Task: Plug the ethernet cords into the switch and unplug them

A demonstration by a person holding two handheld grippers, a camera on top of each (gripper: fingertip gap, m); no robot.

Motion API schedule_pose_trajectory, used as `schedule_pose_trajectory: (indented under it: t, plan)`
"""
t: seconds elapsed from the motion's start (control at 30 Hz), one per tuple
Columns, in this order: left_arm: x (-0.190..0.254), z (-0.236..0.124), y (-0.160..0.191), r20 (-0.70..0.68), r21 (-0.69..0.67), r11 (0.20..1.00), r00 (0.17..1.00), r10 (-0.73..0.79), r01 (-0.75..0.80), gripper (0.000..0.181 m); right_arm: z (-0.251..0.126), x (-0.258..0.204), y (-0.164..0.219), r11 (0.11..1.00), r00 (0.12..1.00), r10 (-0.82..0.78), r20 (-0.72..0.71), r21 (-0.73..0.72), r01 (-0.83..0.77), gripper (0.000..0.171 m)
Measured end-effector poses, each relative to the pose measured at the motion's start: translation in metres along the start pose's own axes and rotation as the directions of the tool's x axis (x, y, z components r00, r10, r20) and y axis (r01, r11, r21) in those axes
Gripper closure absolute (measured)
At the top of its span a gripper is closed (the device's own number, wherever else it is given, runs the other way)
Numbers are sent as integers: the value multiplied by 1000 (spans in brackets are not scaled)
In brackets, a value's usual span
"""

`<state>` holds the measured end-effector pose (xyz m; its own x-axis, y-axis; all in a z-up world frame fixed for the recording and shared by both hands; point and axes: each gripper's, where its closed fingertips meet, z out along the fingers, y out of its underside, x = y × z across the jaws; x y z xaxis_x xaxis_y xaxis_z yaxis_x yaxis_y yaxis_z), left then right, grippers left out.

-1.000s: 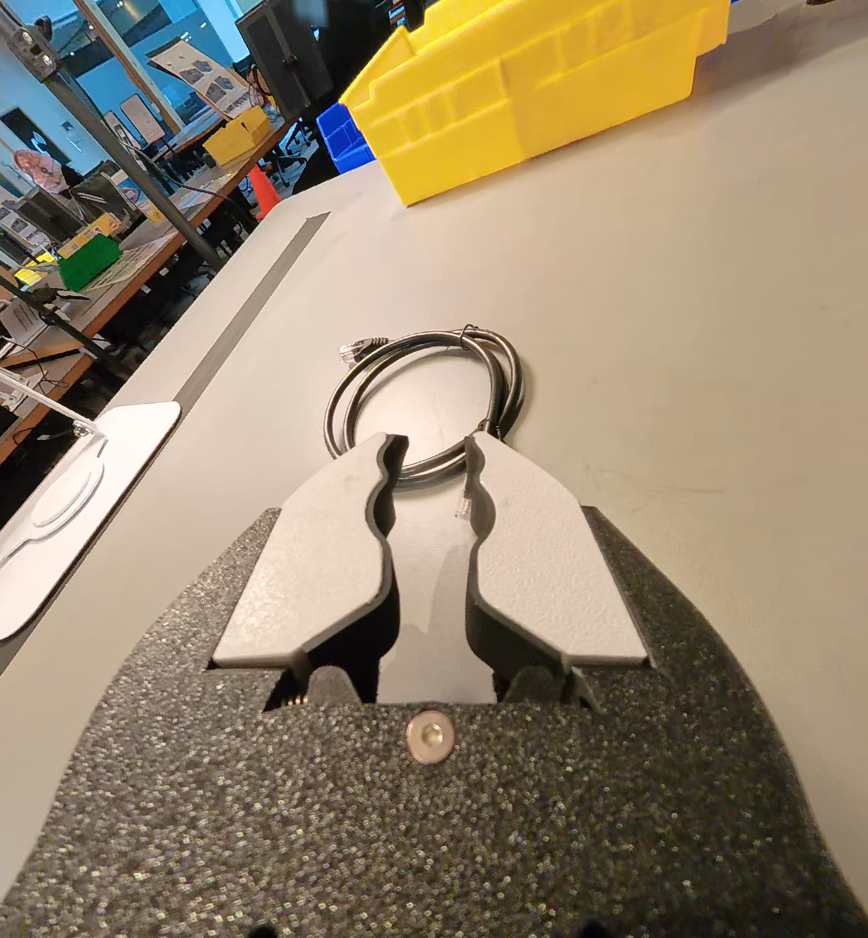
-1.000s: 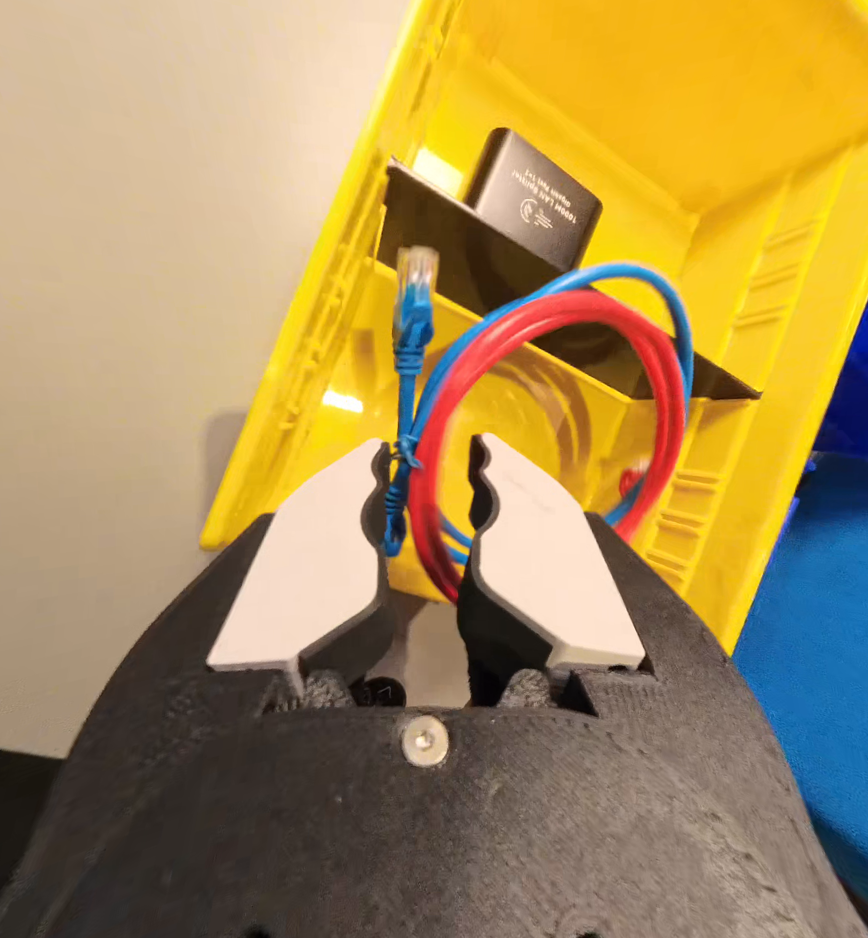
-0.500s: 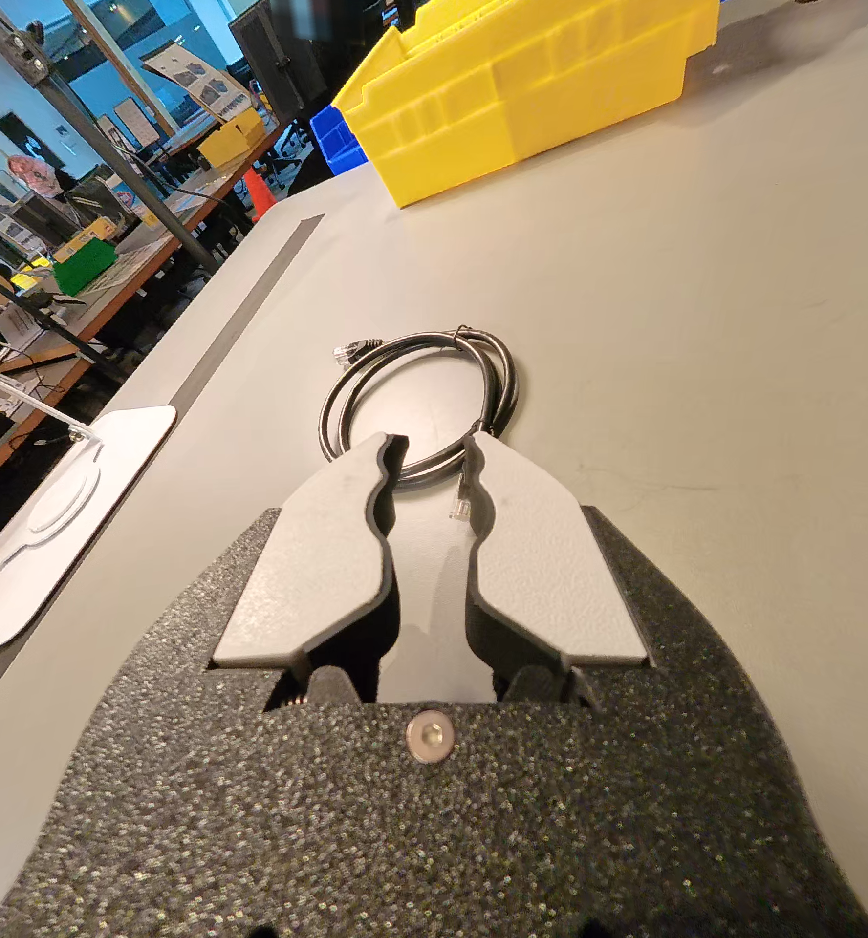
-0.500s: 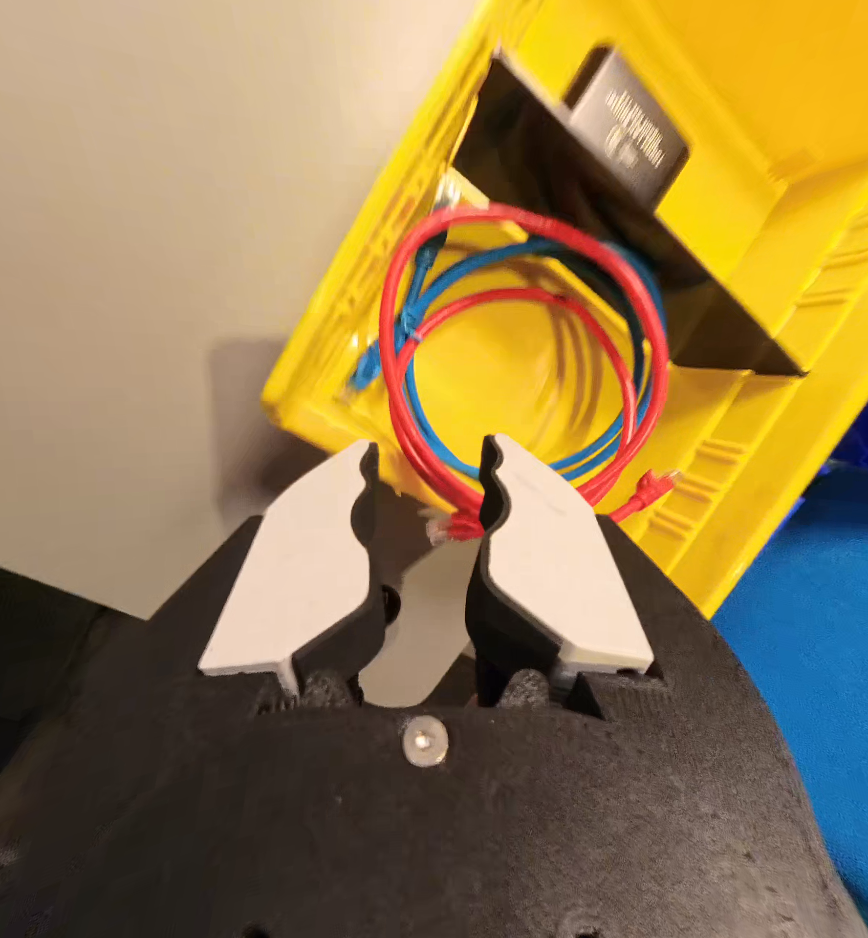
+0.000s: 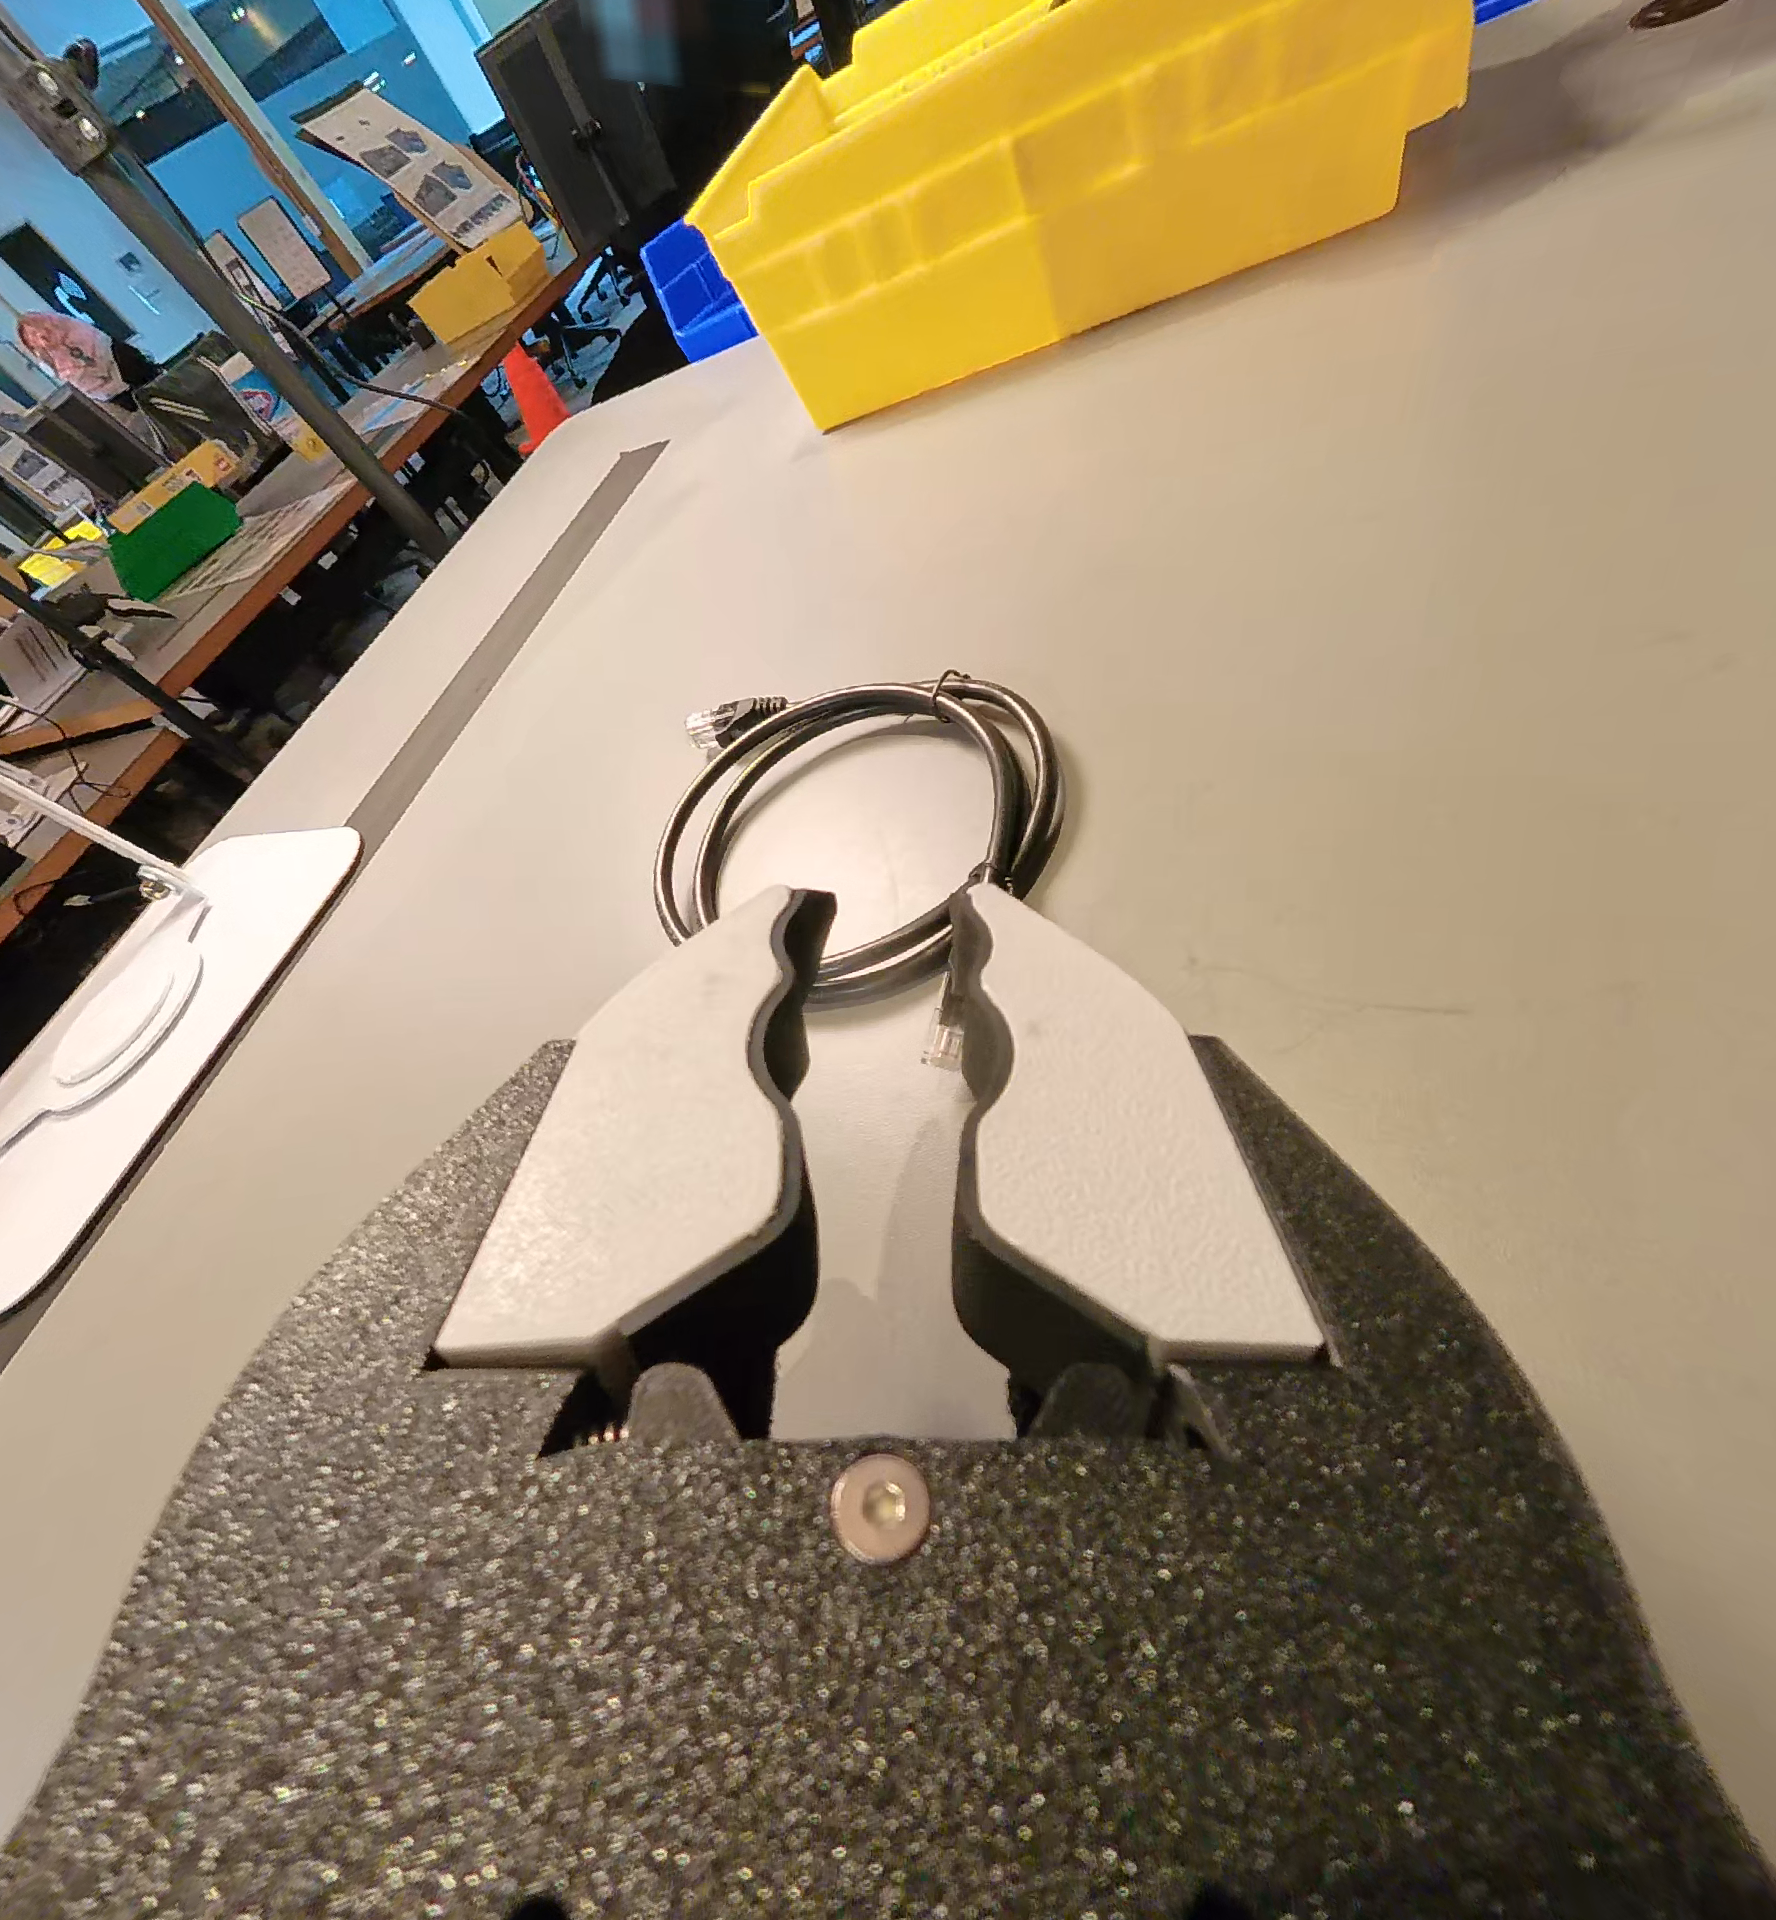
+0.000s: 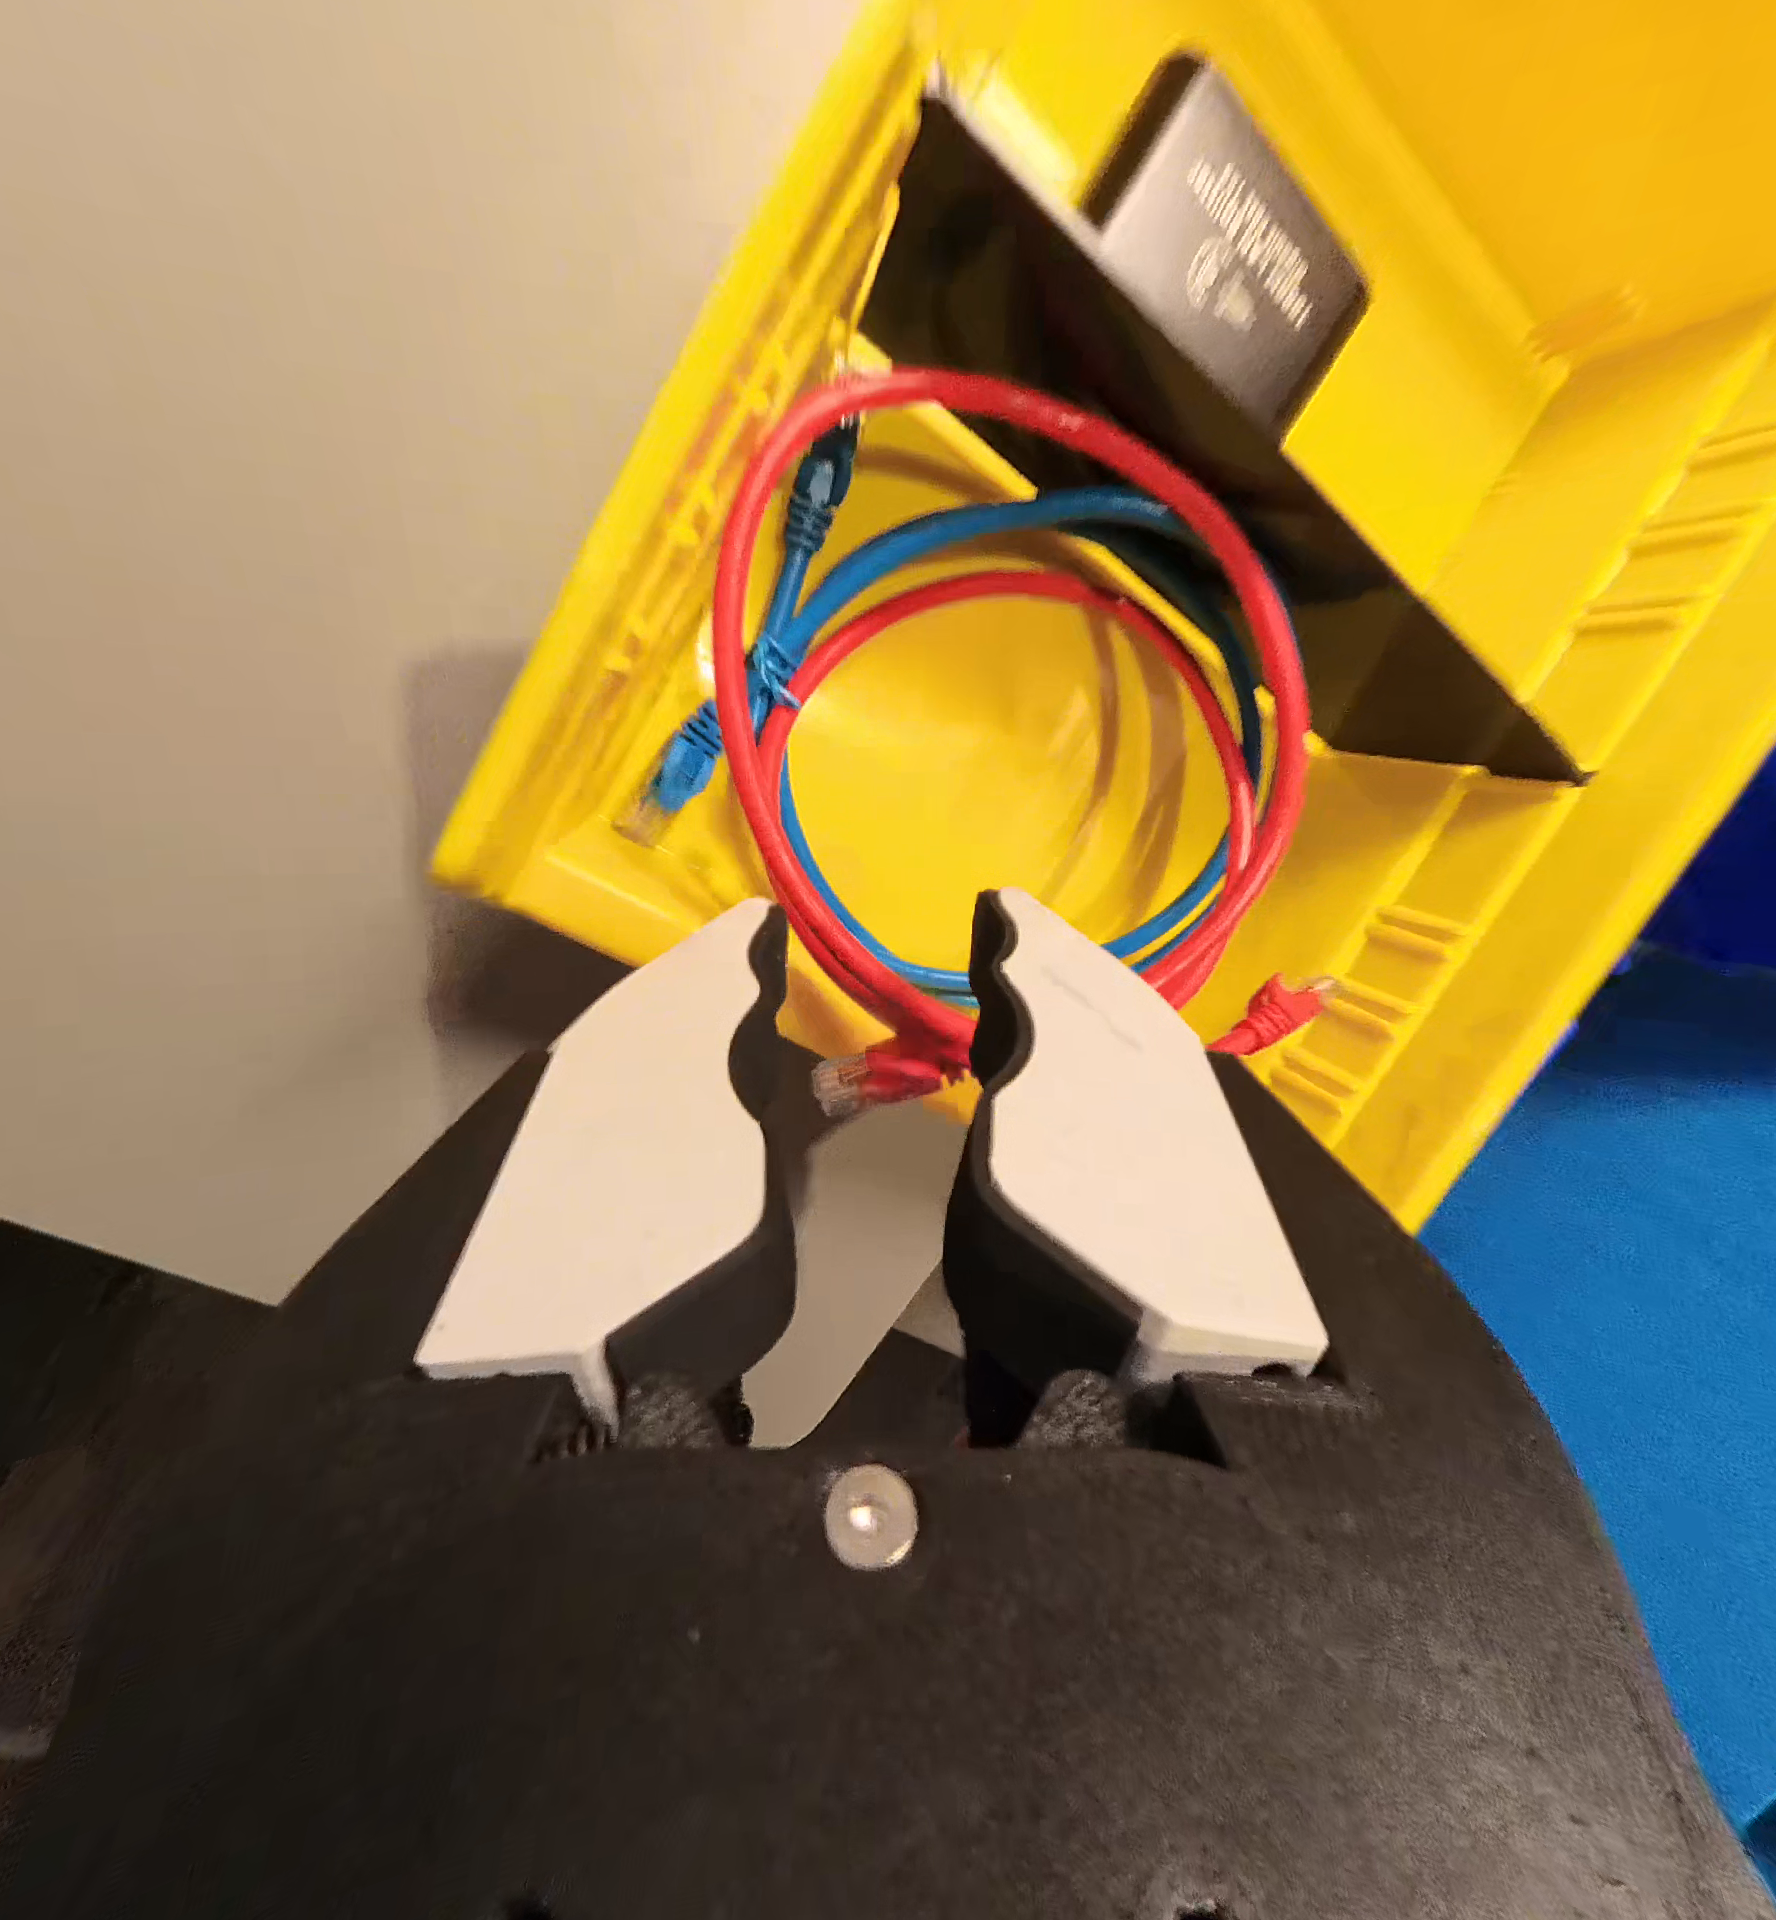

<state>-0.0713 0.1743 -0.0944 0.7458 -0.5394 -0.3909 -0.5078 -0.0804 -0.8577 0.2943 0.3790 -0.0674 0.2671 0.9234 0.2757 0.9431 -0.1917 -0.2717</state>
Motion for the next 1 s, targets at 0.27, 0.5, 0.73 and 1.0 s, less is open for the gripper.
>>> schedule_pose_trajectory:
  t: [0.27,0.5,0.73,1.0]
  plan:
    - [-1,-5,-9,-79,38,985,983,-165,169,150,-36,-82,-98,912,947,-315,62,295,284,133]
    - [-8,-10,-2,-173,-23,917,902,-397,399,150,15,-219,-192,628,642,-743,189,528,571,120]
    - [-11,-10,10,-162,-79,914,900,-405,397,150,73,-250,-248,577,541,-810,225,469,669,111]
    - [-13,-11,9,-151,-67,913,900,-409,404,150,88,-263,-242,613,518,-789,329,374,696,158]
